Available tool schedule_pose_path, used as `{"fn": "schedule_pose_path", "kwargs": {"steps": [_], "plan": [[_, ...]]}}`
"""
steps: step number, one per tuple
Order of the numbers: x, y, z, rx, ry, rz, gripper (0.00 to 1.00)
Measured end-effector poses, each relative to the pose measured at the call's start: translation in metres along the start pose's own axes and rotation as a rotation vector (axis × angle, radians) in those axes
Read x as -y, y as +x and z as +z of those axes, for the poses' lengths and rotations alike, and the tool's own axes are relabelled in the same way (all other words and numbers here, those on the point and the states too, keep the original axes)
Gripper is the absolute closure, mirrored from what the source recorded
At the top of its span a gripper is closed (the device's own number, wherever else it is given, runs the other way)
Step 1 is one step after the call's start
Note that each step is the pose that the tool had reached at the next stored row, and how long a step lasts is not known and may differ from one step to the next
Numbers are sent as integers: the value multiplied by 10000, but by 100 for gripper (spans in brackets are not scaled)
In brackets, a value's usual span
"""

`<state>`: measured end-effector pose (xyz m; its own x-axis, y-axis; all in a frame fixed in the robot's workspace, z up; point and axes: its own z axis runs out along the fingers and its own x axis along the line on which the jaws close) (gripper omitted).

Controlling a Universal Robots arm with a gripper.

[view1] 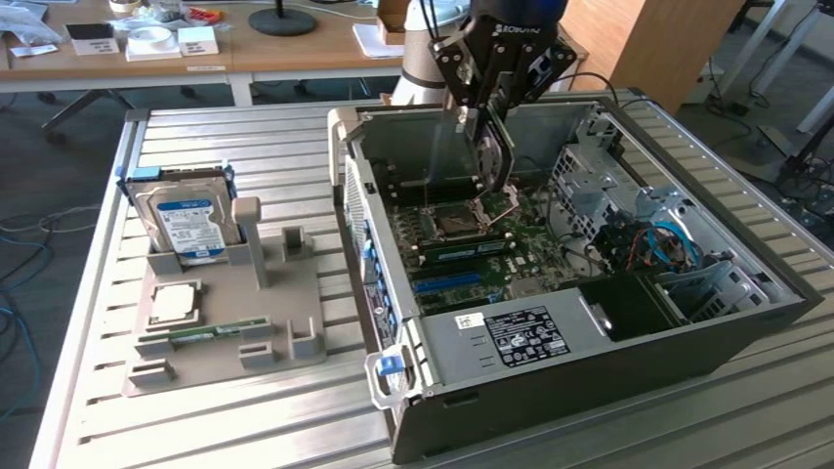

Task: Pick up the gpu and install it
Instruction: 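Pick up the gpu and move the gpu toward the slot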

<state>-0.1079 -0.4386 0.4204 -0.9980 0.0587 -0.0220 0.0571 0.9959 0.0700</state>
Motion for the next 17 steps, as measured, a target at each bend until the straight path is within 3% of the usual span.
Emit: {"fn": "schedule_pose_path", "kwargs": {"steps": [17], "plan": [[-2,-42,1,-1,0,-1,73]]}}
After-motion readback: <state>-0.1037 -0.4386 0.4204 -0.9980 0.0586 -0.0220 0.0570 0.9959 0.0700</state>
